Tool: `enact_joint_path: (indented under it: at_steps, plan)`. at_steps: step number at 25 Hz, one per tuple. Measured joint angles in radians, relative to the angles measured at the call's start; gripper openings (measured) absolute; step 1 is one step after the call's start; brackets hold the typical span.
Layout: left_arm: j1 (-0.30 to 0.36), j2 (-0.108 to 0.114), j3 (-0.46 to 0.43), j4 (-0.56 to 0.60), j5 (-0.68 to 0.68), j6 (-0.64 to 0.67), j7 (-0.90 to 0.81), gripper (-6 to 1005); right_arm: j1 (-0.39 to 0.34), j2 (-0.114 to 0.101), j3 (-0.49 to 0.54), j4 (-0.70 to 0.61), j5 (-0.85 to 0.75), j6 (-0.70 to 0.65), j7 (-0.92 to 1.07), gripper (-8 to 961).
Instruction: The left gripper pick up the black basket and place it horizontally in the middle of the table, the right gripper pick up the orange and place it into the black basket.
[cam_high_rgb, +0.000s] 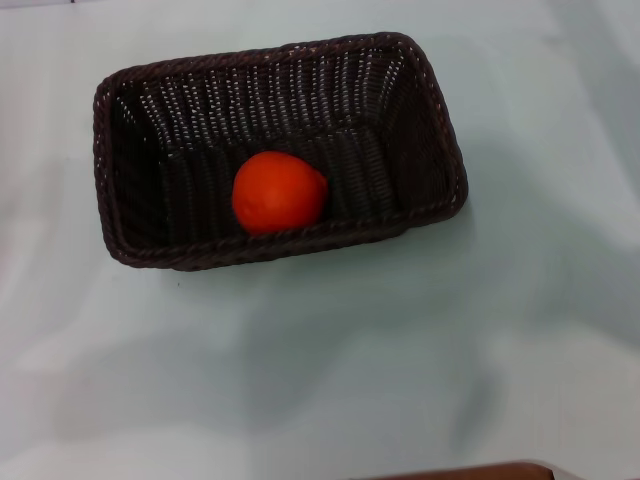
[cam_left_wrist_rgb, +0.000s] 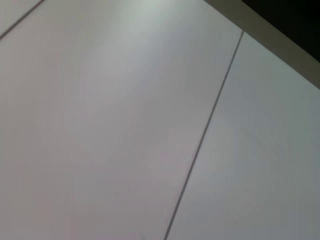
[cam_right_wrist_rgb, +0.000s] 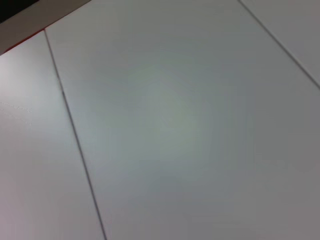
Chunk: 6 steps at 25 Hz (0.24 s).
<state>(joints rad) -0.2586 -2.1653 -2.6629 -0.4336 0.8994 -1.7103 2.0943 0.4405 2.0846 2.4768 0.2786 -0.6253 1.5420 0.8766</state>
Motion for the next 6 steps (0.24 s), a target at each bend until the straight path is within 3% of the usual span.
enact_joint_path:
  at_steps: [6]
  plan:
    - [-0.006,0.001,-0.01,0.015,-0.01,0.0,0.008,823,-0.001,0.0,0.016,-0.015,0.001,0.0,-0.002,892]
